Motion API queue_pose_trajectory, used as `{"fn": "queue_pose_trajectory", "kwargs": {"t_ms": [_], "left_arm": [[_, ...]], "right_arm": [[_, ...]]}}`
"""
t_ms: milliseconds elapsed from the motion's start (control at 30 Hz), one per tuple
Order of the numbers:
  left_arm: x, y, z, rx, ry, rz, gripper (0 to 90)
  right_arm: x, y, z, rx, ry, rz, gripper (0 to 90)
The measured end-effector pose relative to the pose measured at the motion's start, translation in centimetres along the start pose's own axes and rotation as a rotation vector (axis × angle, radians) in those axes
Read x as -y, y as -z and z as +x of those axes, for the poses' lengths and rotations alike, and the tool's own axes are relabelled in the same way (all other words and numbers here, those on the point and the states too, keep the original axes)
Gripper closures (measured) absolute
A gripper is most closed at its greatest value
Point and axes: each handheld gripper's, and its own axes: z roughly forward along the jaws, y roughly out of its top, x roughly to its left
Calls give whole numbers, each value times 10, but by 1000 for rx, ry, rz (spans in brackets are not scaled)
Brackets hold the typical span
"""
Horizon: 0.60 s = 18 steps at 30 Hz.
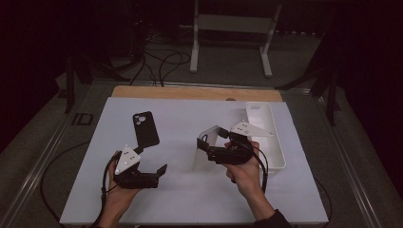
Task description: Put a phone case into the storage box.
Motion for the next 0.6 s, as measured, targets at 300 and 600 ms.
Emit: {"fn": "queue_pose_trajectory", "kwargs": {"t_ms": [300,600], "left_arm": [[23,19,17,-88,24,12,0],[41,30,24,-131,31,0,0]], "right_arm": [[-2,3,-2,5,3,-5,171],[-3,4,-2,7,11,-3,171]]}}
